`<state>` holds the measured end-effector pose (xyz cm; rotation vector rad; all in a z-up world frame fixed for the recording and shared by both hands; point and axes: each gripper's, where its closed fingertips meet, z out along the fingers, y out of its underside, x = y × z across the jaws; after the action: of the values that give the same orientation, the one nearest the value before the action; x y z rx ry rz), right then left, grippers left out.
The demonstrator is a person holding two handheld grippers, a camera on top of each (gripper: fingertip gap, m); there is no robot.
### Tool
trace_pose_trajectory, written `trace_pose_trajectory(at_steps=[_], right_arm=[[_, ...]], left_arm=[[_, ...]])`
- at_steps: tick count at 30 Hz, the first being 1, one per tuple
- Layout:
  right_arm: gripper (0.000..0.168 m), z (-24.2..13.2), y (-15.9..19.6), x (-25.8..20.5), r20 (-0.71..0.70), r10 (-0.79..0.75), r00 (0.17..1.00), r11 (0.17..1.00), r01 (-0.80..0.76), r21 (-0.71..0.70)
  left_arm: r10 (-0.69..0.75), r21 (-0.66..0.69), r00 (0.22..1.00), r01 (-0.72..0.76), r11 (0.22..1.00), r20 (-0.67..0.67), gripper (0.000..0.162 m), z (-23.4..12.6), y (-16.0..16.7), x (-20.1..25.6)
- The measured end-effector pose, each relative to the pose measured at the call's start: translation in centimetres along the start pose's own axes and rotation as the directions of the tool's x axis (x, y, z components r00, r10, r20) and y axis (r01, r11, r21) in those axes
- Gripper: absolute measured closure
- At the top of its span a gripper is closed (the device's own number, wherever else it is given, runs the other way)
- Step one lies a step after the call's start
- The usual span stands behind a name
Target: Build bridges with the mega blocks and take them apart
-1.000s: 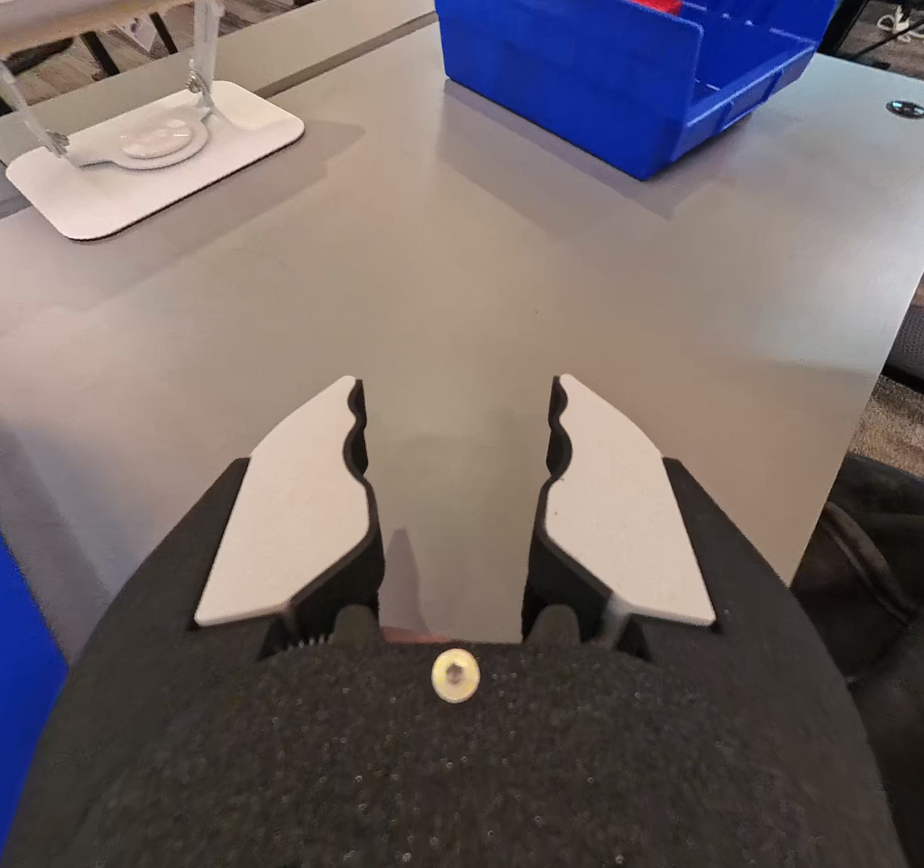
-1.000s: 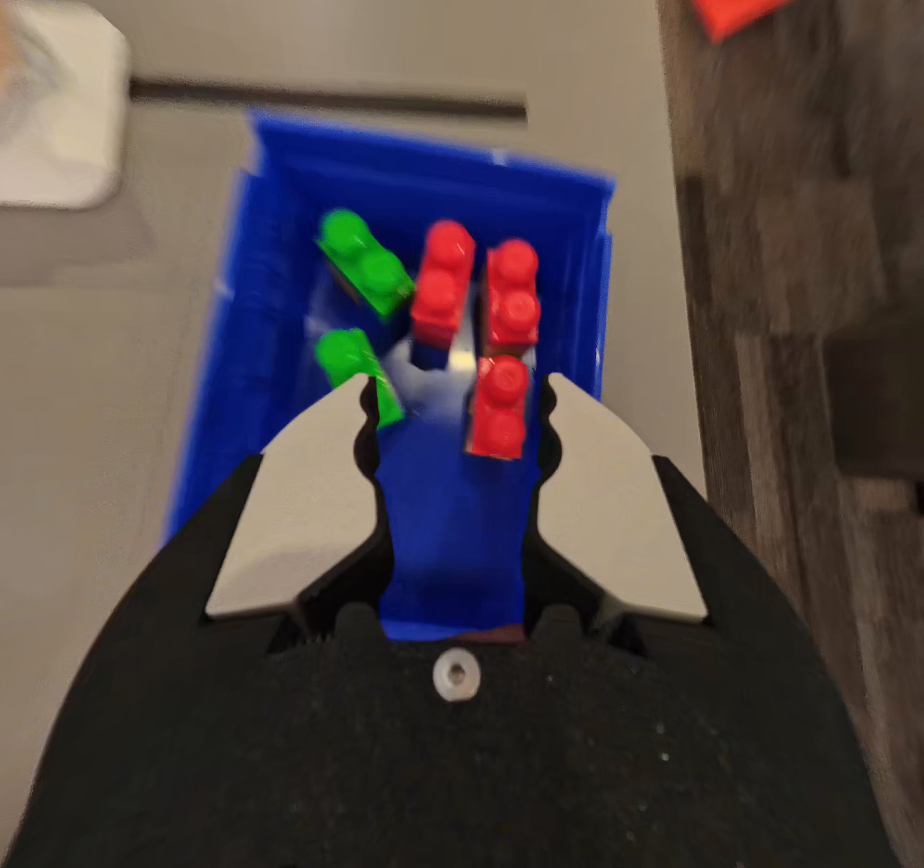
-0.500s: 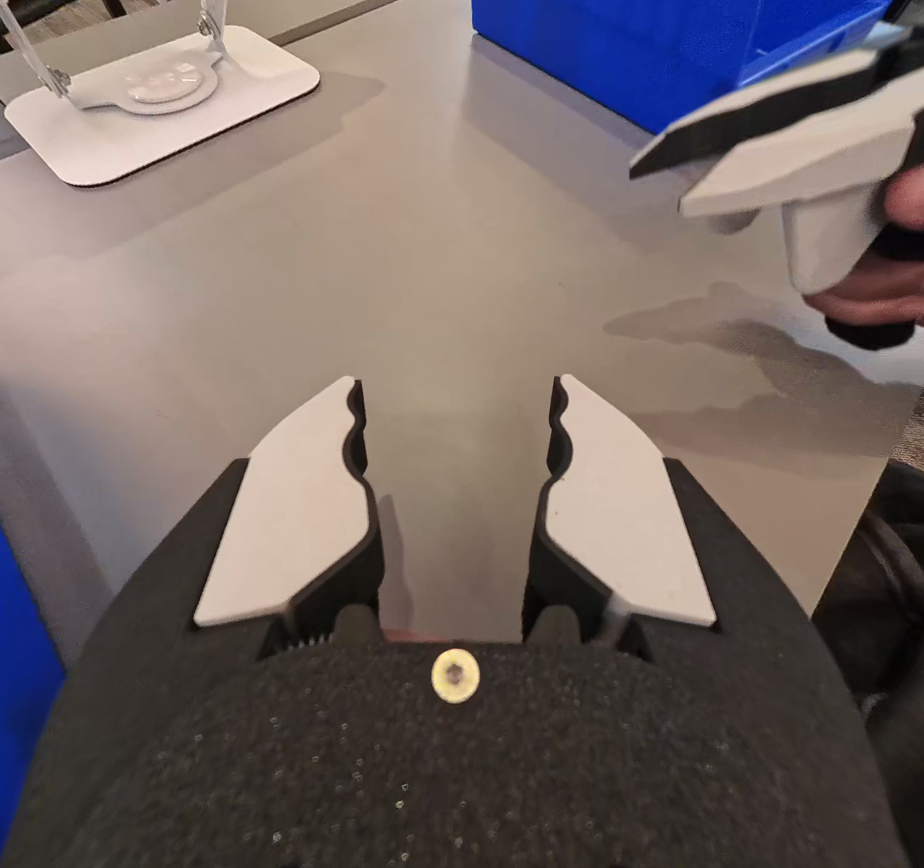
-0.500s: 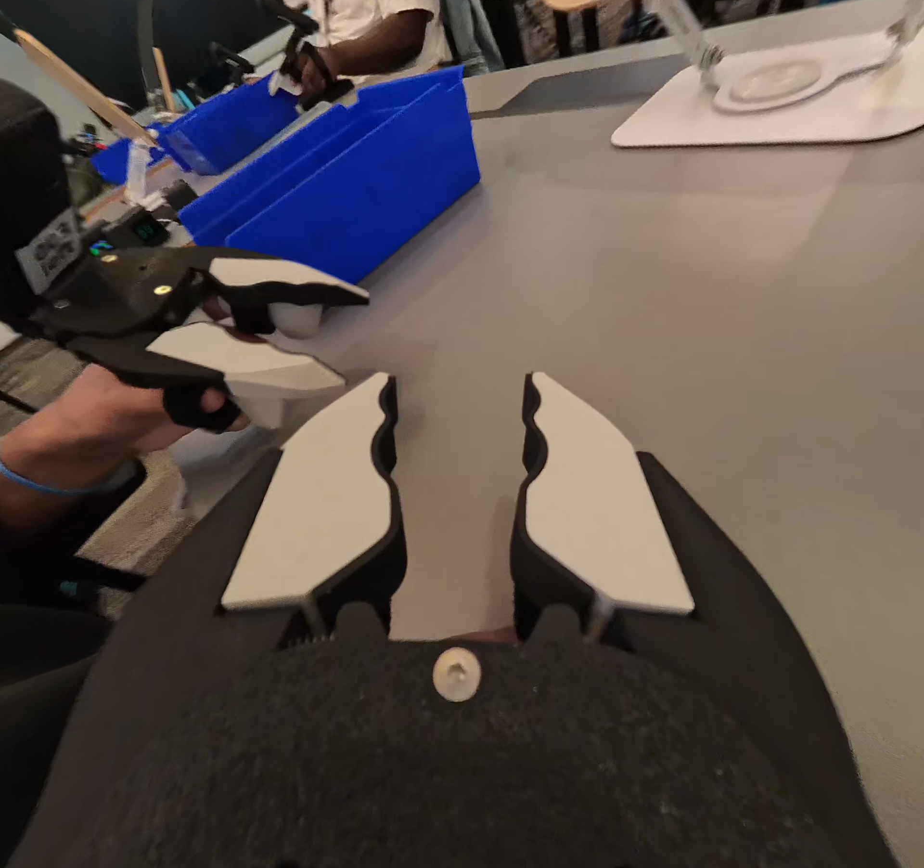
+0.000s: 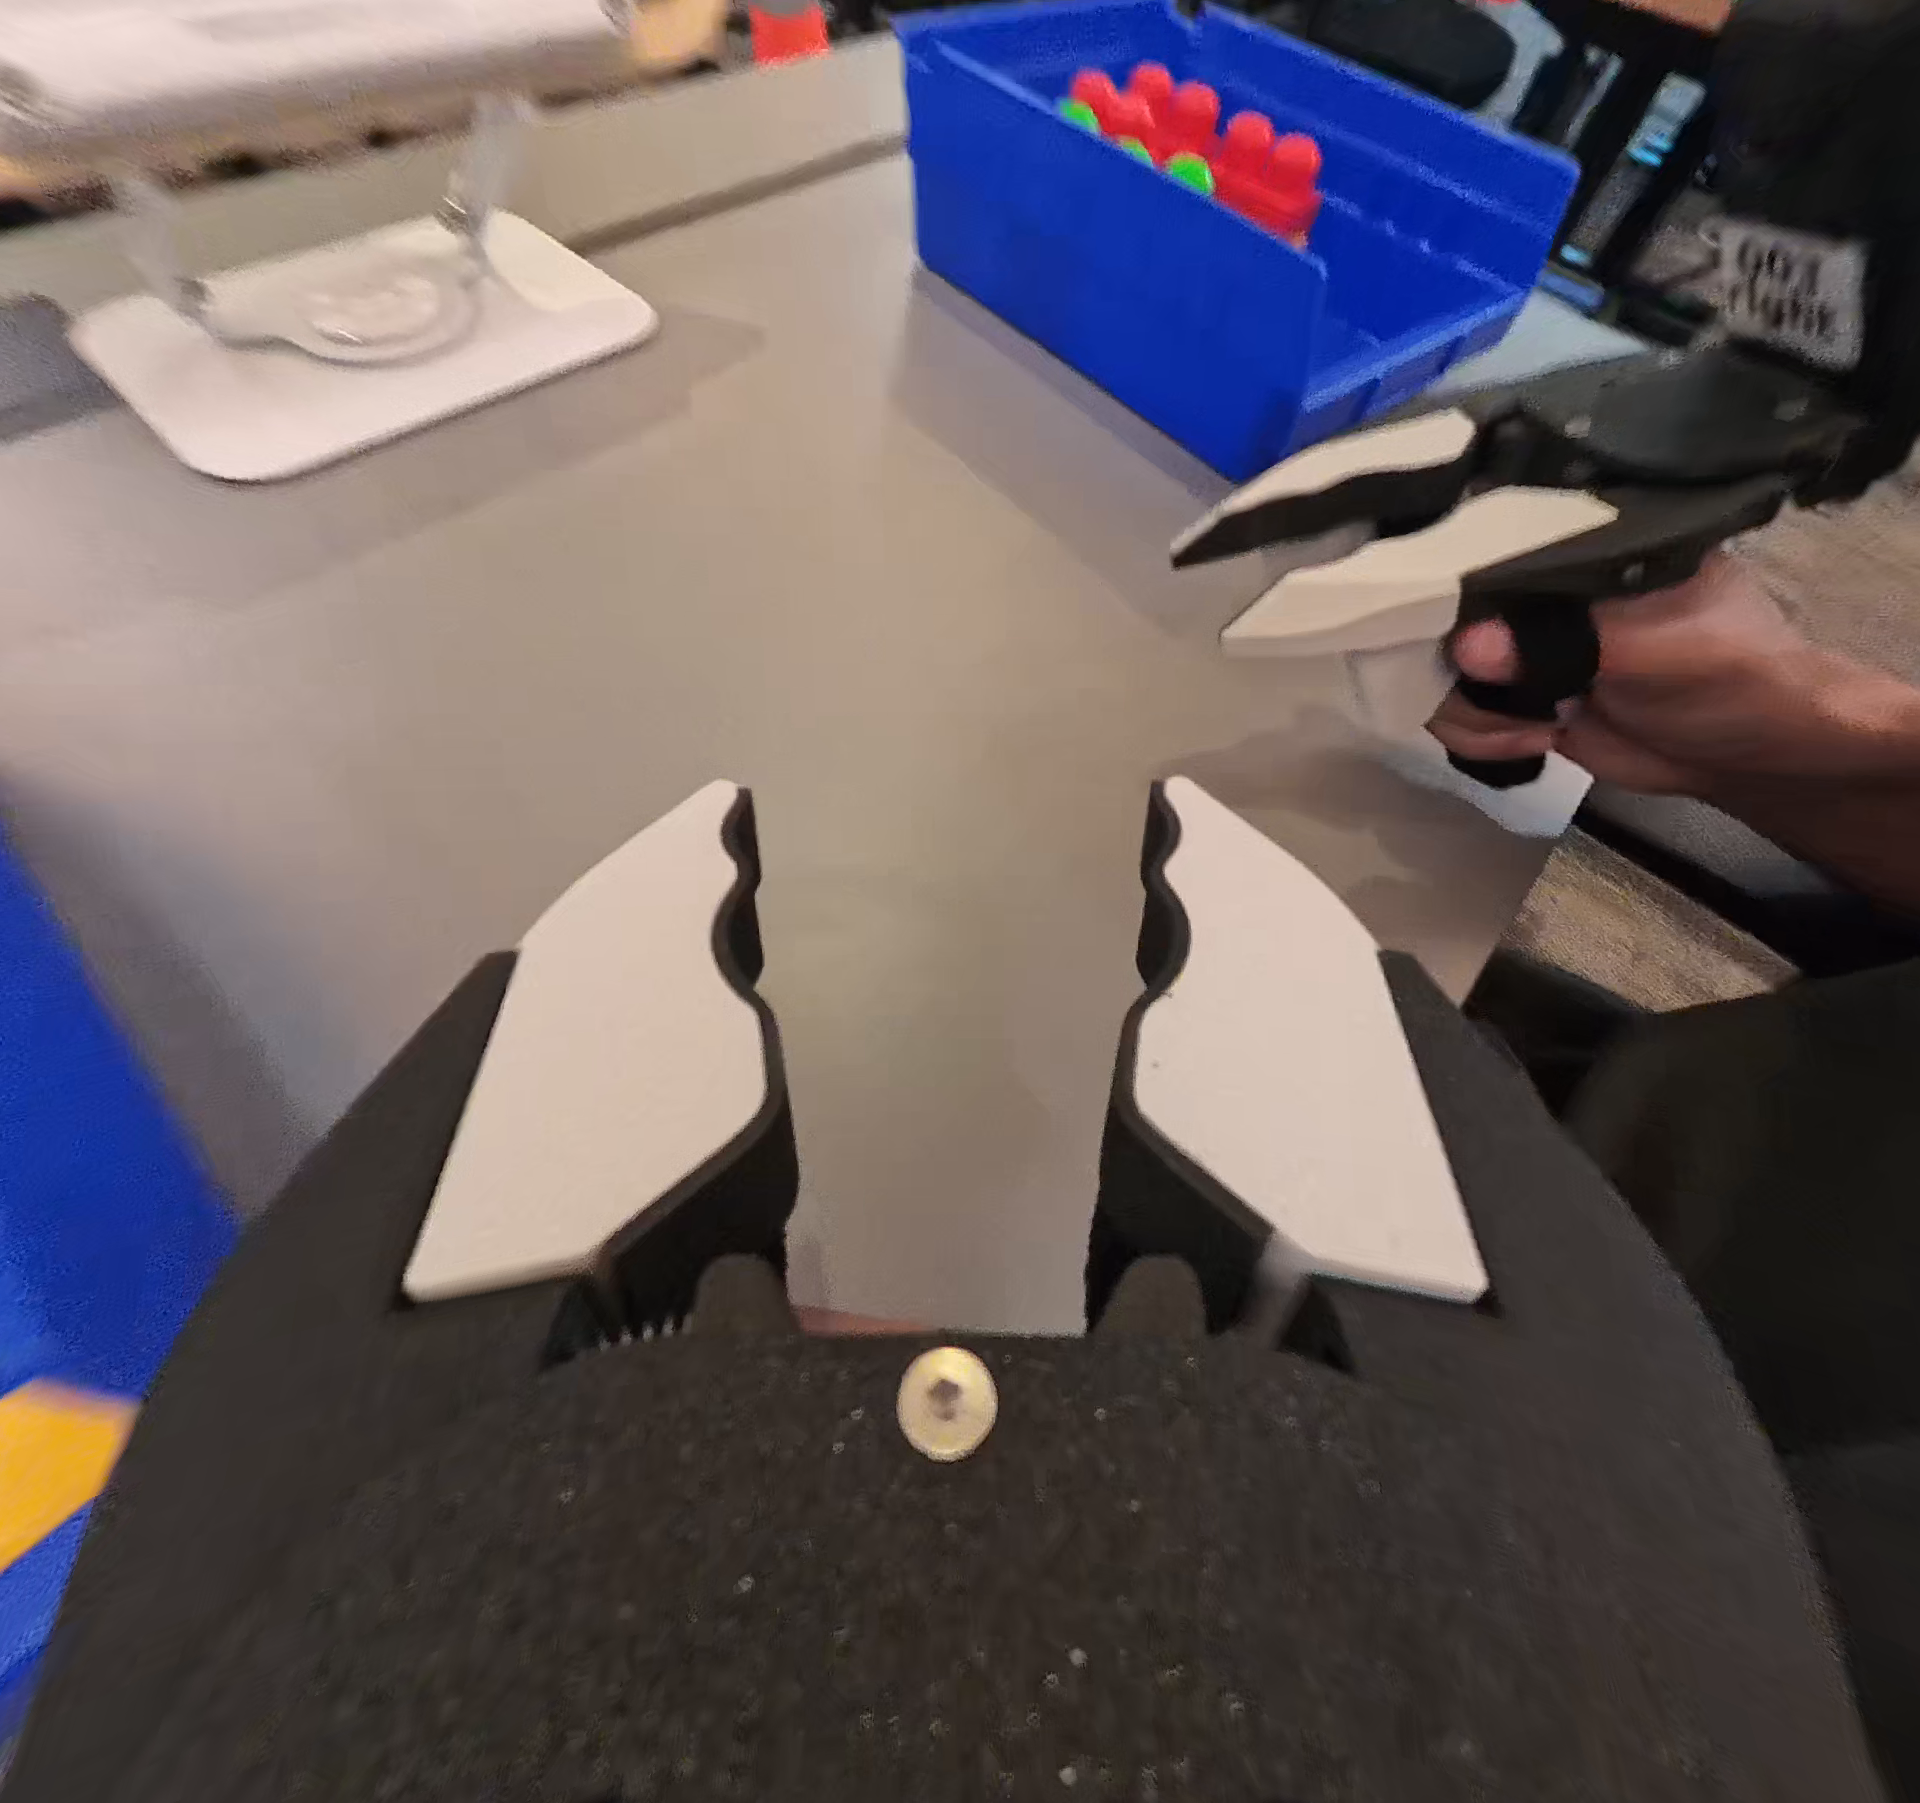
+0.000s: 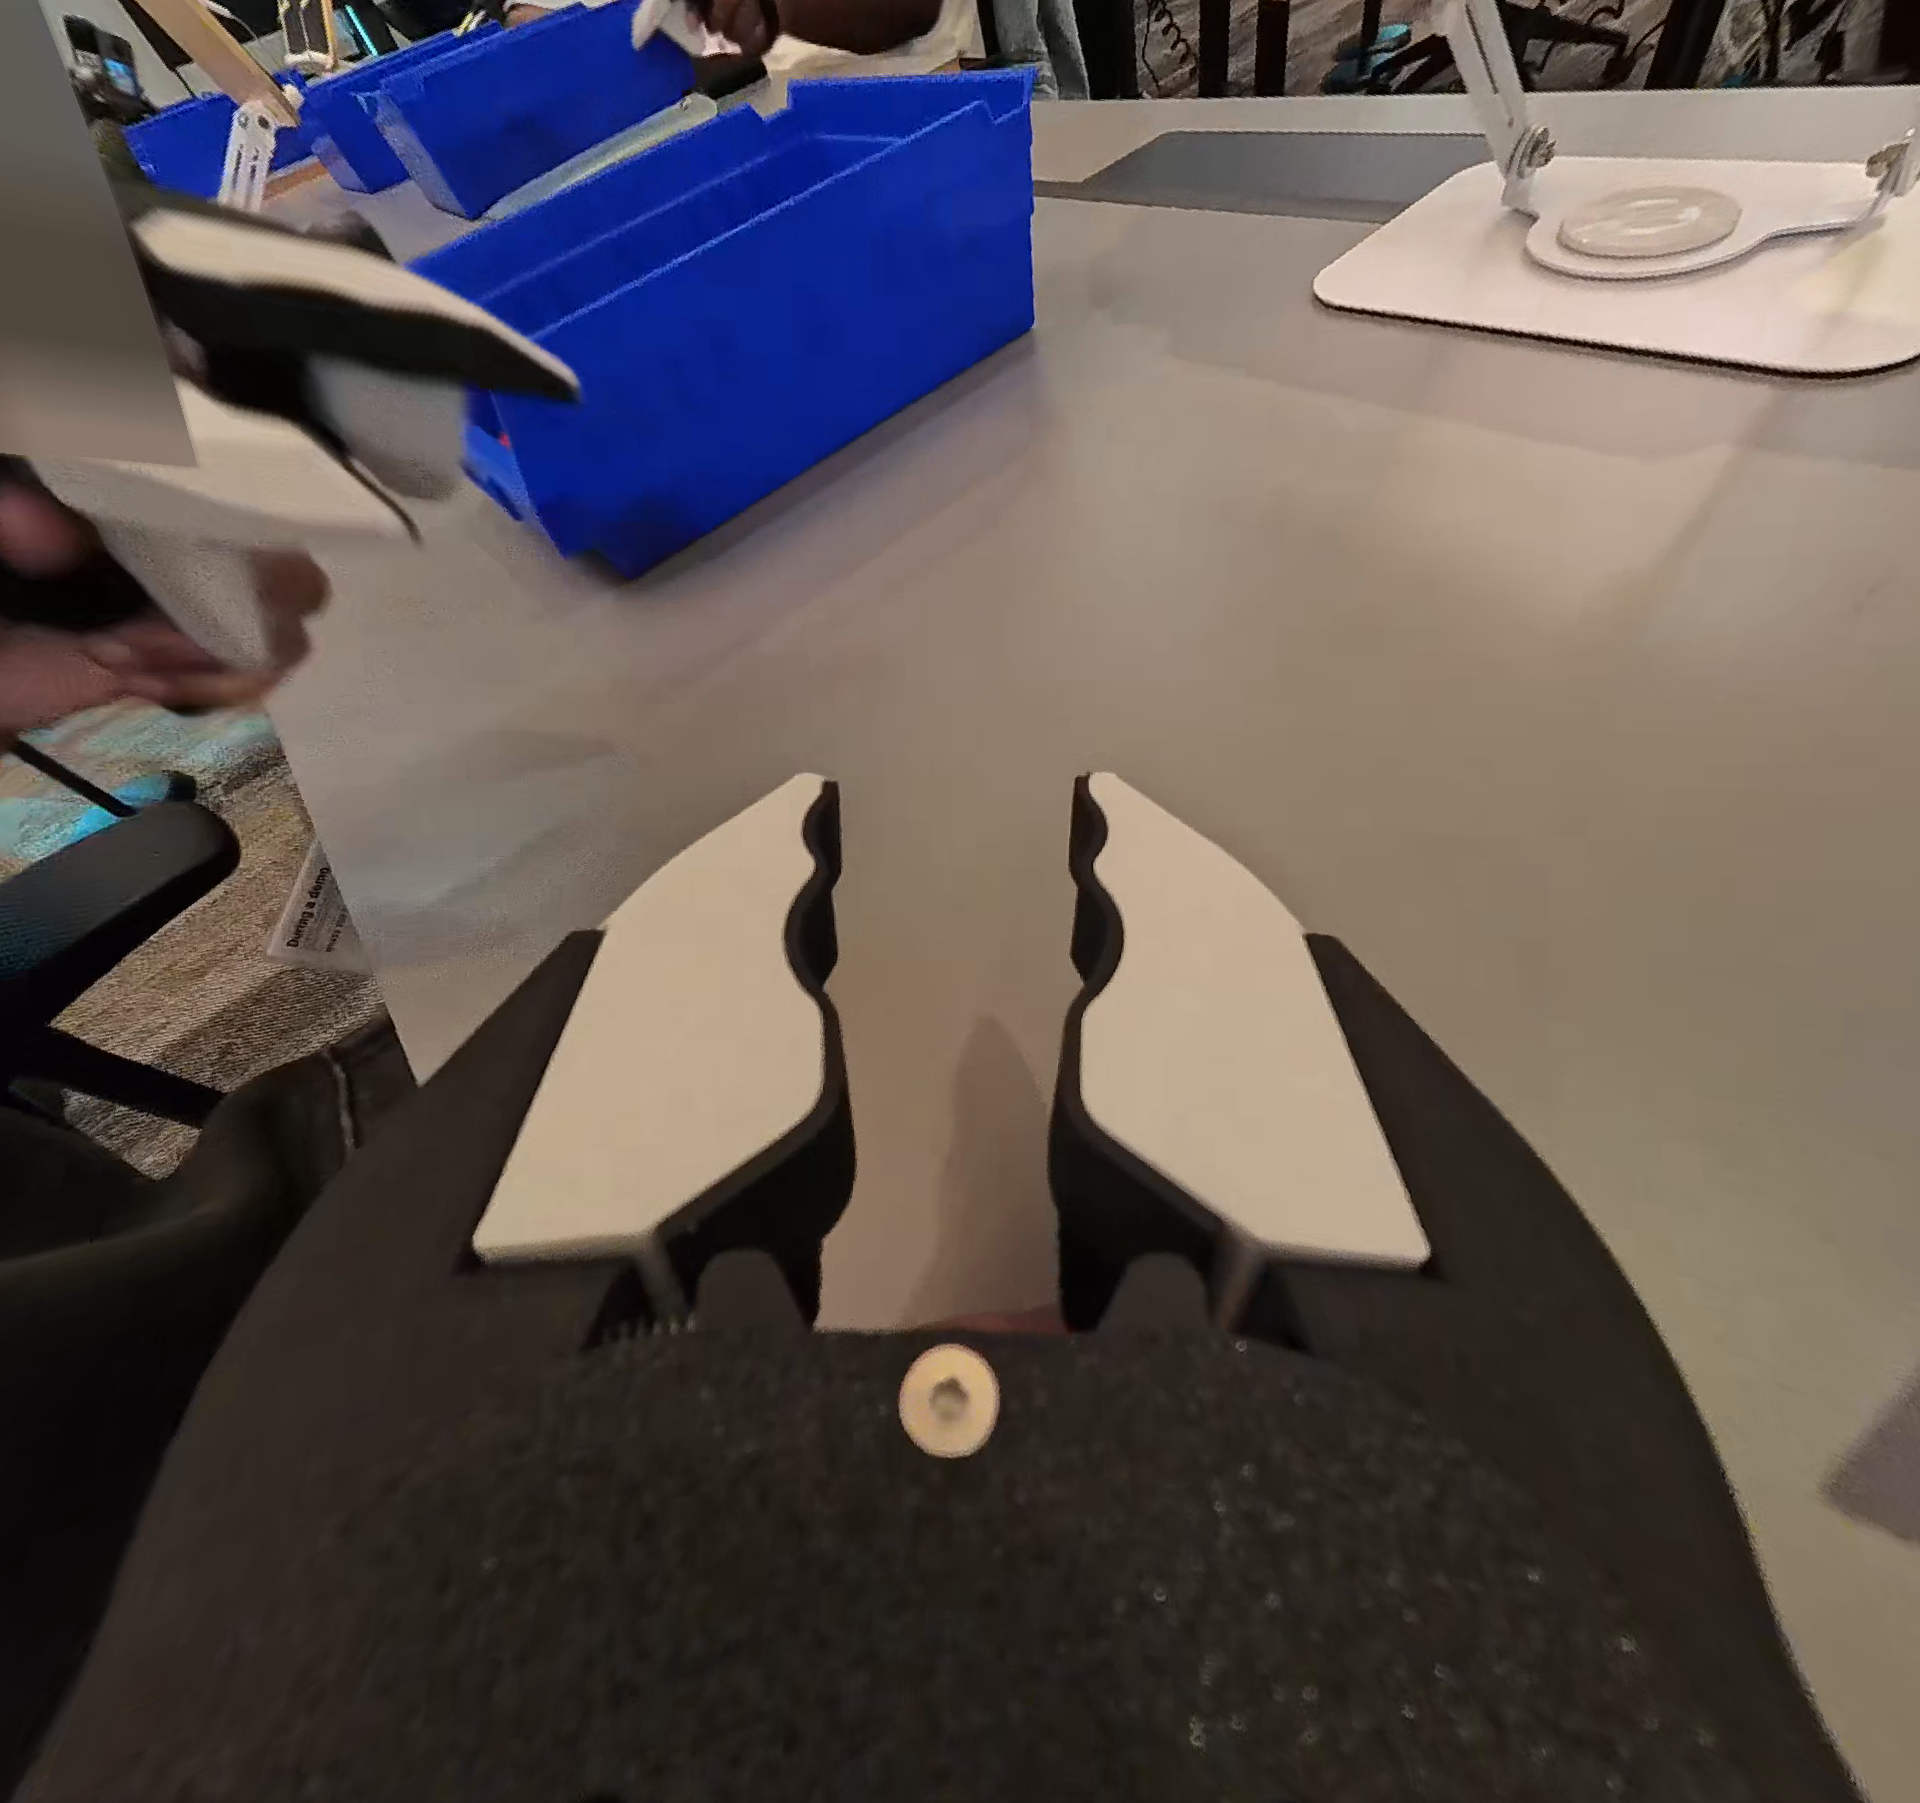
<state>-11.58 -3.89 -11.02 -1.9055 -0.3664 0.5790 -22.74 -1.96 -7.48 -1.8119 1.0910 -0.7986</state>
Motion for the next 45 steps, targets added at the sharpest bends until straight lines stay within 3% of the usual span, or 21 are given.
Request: trace_pose_trajectory(at_steps=[3,7,9,12,17,20,22,26,30,34,38,41,45], right_arm=[[0.126,-0.1,-0.1,0.5,-0.006,0.008,1.0,1.0,-0.008,0.002],[0.126,0.0,0.2,0.6,0.032,0.059,0.998,0.998,-0.059,-0.007],[0.126,0.2,0.5,0.7,0.041,0.08,0.996,0.997,-0.079,-0.02],[0.127,-0.1,0.5,0.8,0.036,0.083,0.996,0.996,-0.082,-0.023],[0.128,-1.0,-0.3,1.1,-0.009,0.026,1.0,1.0,-0.026,-0.002],[0.128,-1.1,-0.3,1.3,-0.019,0.014,1.0,1.0,-0.014,-0.005],[0.128,-1.1,-0.2,1.2,-0.011,0.018,1.0,1.0,-0.018,-0.009],[0.129,-1.0,0.1,1.2,-0.007,0.015,1.0,1.0,-0.015,-0.023],[0.129,-1.1,0.1,1.3,-0.006,0.017,1.0,1.0,-0.017,-0.02],[0.129,-0.9,0.4,1.5,-0.001,0.037,0.999,0.999,-0.037,-0.031],[0.129,-0.7,0.7,1.4,0.002,0.043,0.999,0.998,-0.043,-0.045],[0.129,-1.0,0.5,1.4,-0.013,0.022,1.0,0.999,-0.023,-0.042],[0.13,-1.2,0.3,1.5,-0.03,0.006,1.0,0.999,-0.007,-0.038]], left_arm=[[0.013,0.042,0.987,-0.02,0.999,0.161,0.095,-4.4,-2.8,-4.4],[0.016,0.011,0.892,-0.023,1.0,0.452,0.094,-8.2,-5.6,-16.0],[-0.001,-0.069,0.847,0.045,0.997,0.532,0.086,-7.1,-4.8,-22.2],[-0.044,-0.239,0.819,0.218,0.946,0.573,0.081,-2.9,-1.0,-29.6],[-0.069,-0.358,0.796,0.346,0.867,0.602,0.076,2.5,2.9,-35.4],[-0.116,-0.378,0.812,0.386,0.842,0.571,0.078,4.5,4.1,-35.7],[-0.122,-0.41,0.833,0.387,0.826,0.54,0.098,5.3,5.1,-35.4],[-0.105,-0.429,0.877,0.329,0.841,0.469,0.099,4.0,5.0,-34.5],[-0.027,-0.375,0.927,0.178,0.91,0.374,0.099,-0.1,1.1,-31.9],[0.127,-0.307,0.972,-0.062,0.95,0.197,0.099,-1.7,-4.6,-24.6],[0.227,-0.33,0.973,-0.203,0.922,0.035,0.099,1.8,-5.9,-15.7],[0.225,-0.403,0.974,-0.198,0.894,0.021,0.099,6.4,-3.8,-11.1],[0.275,-0.485,0.958,-0.204,0.85,0.079,0.099,11.9,0.4,-8.9]])
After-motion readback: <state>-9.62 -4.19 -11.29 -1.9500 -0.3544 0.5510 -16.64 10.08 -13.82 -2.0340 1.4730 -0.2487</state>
